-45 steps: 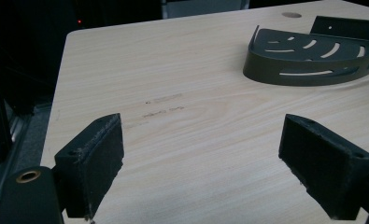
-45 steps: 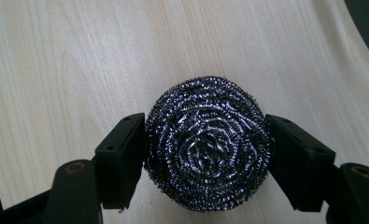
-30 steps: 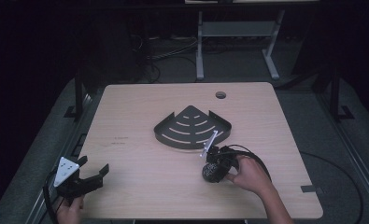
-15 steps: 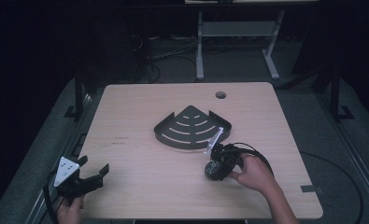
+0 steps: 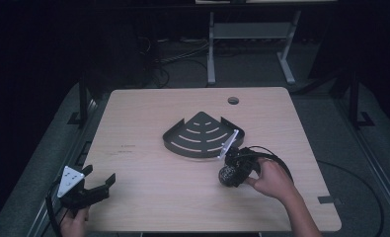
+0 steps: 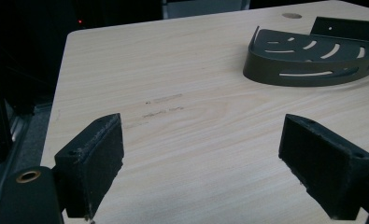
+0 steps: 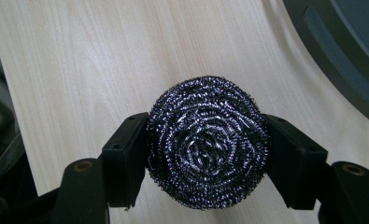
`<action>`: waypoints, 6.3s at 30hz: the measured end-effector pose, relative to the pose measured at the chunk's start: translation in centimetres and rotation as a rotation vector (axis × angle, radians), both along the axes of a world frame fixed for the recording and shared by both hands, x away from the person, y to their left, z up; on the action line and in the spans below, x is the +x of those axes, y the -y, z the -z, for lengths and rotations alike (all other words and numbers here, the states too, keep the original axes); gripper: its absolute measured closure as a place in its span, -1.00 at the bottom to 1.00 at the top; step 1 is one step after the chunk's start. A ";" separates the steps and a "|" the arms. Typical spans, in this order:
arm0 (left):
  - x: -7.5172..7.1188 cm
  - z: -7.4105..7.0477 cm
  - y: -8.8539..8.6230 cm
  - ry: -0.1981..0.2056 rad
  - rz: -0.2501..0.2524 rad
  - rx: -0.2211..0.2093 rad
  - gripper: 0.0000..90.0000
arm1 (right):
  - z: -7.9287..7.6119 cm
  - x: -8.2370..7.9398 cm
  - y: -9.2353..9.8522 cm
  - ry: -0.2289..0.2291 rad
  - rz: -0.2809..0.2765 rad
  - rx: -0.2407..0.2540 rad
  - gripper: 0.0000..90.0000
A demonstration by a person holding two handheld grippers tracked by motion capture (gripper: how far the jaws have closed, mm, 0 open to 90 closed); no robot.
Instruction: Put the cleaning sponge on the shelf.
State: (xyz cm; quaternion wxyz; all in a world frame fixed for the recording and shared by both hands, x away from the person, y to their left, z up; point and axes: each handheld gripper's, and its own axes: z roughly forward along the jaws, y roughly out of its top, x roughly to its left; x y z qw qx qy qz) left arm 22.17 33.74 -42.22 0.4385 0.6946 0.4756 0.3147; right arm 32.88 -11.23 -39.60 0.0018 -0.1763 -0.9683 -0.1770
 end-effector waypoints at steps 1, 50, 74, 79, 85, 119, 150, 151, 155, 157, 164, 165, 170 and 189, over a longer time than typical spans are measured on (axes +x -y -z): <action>0.0 0.0 0.0 0.000 0.000 0.000 -0.71 | -0.2 0.0 0.1 0.000 0.002 0.003 -0.23; 0.0 -0.1 0.1 0.001 0.003 0.008 -0.71 | -4.2 1.5 0.2 0.003 -0.013 0.004 -0.23; 0.2 -0.2 0.4 0.001 0.018 0.011 -0.71 | -5.3 3.9 -1.8 -0.017 -0.033 -0.019 -0.23; 0.2 -0.2 0.4 0.002 0.015 0.011 -0.71 | -5.5 4.5 -2.3 -0.020 -0.039 -0.019 -0.23; 0.3 -0.2 0.6 0.004 0.021 0.015 -0.71 | -6.0 5.3 -2.7 -0.021 -0.038 -0.023 -0.23; 0.3 -0.2 0.7 0.004 0.020 0.017 -0.71 | -6.4 10.4 -5.2 -0.057 -0.022 -0.041 -0.23; 0.3 -0.3 0.5 0.007 0.017 0.010 -0.71 | -4.2 14.9 -7.6 -0.087 0.023 -0.054 -0.23; 0.3 -0.3 0.5 0.008 0.019 0.012 -0.71 | -3.9 15.1 -7.7 -0.088 0.026 -0.054 -0.23; 0.3 -0.3 0.6 0.006 0.020 0.011 -0.71 | -3.0 15.4 -7.9 -0.096 0.038 -0.061 -0.23; 0.3 -0.3 0.6 0.006 0.021 0.012 -0.71 | -2.8 15.5 -7.9 -0.099 0.038 -0.060 -0.23; 0.3 -0.3 0.7 0.004 0.023 0.016 -0.71 | -1.9 16.1 -8.3 -0.095 0.064 -0.056 -0.24; 0.3 -0.3 0.7 0.004 0.023 0.015 -0.71 | -1.7 16.2 -8.4 -0.097 0.064 -0.058 -0.24; 0.3 -0.3 0.6 0.006 0.022 0.013 -0.71 | -1.1 16.5 -8.4 -0.100 0.083 -0.053 -0.24; 0.4 -0.3 0.7 0.006 0.023 0.015 -0.71 | 1.8 17.1 -7.4 -0.128 0.146 -0.057 -0.24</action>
